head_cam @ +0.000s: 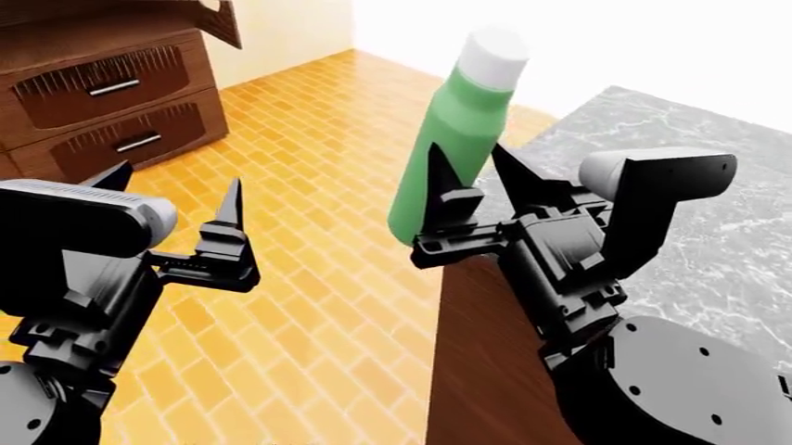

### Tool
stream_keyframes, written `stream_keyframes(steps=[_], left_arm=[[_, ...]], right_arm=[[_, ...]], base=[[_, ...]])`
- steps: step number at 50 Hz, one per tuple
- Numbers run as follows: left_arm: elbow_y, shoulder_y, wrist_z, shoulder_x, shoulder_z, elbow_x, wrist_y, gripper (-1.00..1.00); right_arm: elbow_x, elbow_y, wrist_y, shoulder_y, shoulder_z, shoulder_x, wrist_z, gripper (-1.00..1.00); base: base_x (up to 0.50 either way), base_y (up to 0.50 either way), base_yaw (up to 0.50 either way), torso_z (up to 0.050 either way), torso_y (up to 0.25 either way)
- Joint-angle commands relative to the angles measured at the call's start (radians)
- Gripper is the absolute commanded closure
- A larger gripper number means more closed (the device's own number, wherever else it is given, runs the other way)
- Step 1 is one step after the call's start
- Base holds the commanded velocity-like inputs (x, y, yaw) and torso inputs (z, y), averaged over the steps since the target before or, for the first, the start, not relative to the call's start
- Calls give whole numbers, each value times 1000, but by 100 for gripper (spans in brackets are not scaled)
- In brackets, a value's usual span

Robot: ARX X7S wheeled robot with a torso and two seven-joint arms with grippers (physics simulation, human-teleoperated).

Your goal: Pick the water bottle from the counter and place it in the cabinet.

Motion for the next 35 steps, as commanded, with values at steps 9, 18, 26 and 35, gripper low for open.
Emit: stream_keyframes(steps=[9,18,26,35], left_arm=[[-4,-7,-1,6,18,10,6,-100],[-3,-8,-2,5,25,14,5,-100],[-7,-8,1,5,29,17,9,-100],[-1,-5,-2,0,26,13,13,-100]], right_arm=[[-37,-9,-6,-16,21,5,-1,100],[-37,-10,-2,-16,22,5,-3,100],[-33,-6,-1,-15,24,0,-6,100],[-34,-15,1,-14,28,0,1,100]], base=[[58,-56,496,0,1],[61,-53,496,0,0],[64,-50,496,1,1],[68,-47,496,0,1]])
